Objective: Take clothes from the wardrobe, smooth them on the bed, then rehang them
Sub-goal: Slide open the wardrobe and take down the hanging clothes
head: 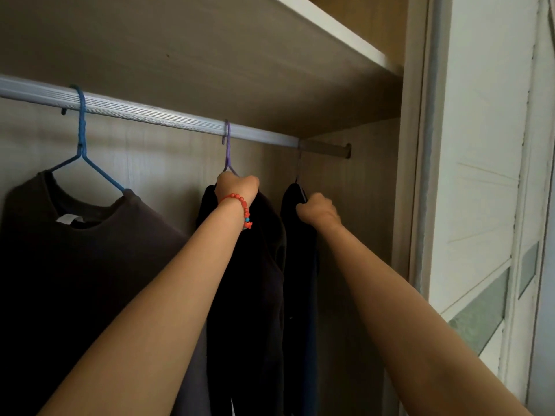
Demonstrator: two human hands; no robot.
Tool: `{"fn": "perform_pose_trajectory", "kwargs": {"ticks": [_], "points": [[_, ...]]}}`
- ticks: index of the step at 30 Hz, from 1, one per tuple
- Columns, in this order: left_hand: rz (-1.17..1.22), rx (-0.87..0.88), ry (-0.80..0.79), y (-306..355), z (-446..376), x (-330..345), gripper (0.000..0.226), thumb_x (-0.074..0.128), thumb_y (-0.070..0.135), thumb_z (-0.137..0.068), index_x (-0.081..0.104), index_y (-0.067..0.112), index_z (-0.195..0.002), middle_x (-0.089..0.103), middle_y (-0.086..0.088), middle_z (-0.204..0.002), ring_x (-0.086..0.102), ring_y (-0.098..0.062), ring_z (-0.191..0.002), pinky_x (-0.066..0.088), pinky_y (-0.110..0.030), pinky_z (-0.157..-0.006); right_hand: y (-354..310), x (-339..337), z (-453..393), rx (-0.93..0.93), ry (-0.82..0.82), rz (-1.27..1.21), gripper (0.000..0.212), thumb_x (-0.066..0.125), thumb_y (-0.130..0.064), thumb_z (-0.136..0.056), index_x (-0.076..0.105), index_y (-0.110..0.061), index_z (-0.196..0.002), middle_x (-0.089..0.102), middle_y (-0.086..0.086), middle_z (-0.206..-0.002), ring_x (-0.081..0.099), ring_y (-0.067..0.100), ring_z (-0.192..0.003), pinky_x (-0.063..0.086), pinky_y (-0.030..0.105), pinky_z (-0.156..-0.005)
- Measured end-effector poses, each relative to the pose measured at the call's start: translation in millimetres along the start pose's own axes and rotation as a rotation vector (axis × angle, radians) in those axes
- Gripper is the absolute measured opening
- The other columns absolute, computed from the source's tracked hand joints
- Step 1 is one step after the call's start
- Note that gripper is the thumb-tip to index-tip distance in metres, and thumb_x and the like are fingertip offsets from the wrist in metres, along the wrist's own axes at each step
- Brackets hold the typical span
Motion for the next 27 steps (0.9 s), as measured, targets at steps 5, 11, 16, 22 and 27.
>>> {"fn": "perform_pose_trajectory", "kwargs": {"ticks": [5, 11, 16, 22, 27], "points": [[0.108, -0.083, -0.022, 3, -1, -4, 0.043, 0.054, 0.005, -0.077, 0.049, -0.002, -0.119, 0.063, -0.02, -0.111, 0.064, -0.032, -0.096, 0.053, -0.038, -0.079, -5, -7, 0, -0.055, 0.149, -0.138, 0.025, 0.042, -0.02, -0.093, 0.06, -0.002, -0.091, 0.063, 0.019, -0.107, 0.06, 0.032, -0.094, 0.046, 0.033, -0.073], [0.111, -0.102, -0.074, 7, 3, -6, 0.027, 0.061, 0.004, -0.079, 0.059, -0.003, -0.105, 0.059, -0.006, -0.076, 0.054, -0.018, -0.061, 0.045, -0.02, -0.05, -10, -41, 10, -0.156, 0.223, -0.24, 0.038, 0.045, -0.02, -0.093, 0.04, -0.014, -0.056, 0.058, 0.015, -0.073, 0.058, 0.033, -0.081, 0.036, 0.031, -0.064], [0.158, -0.094, -0.076, 14, 7, -8, 0.028, 0.066, 0.003, -0.077, 0.063, -0.008, -0.103, 0.06, -0.01, -0.083, 0.056, -0.02, -0.068, 0.046, -0.02, -0.066, -8, -51, 34, -0.237, 0.231, -0.228, 0.024, 0.043, -0.022, -0.095, 0.052, -0.009, -0.076, 0.057, 0.013, -0.083, 0.056, 0.029, -0.079, 0.042, 0.034, -0.066], [0.153, -0.065, -0.077, 32, 6, -18, 0.037, 0.072, 0.008, -0.075, 0.062, -0.011, -0.105, 0.065, -0.017, -0.092, 0.059, -0.026, -0.078, 0.052, -0.027, -0.075, 9, -53, 58, -0.218, 0.185, -0.217, 0.026, 0.046, -0.022, -0.094, 0.061, -0.003, -0.084, 0.062, 0.014, -0.083, 0.06, 0.031, -0.078, 0.048, 0.039, -0.068], [0.165, 0.032, -0.142, 51, 18, -21, 0.032, 0.071, 0.006, -0.075, 0.066, -0.007, -0.104, 0.065, -0.014, -0.087, 0.06, -0.023, -0.083, 0.051, -0.029, -0.076, 25, -55, 77, -0.199, 0.177, -0.222, 0.026, 0.047, -0.024, -0.094, 0.061, -0.004, -0.084, 0.063, 0.013, -0.08, 0.062, 0.031, -0.076, 0.05, 0.04, -0.07]]}}
Point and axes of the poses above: each hand's wrist, its own z-axis away from the middle knuckle, its own x-axis out of the palm, y = z × x, the point moved 3 cm from there along -z, towards the middle knuckle
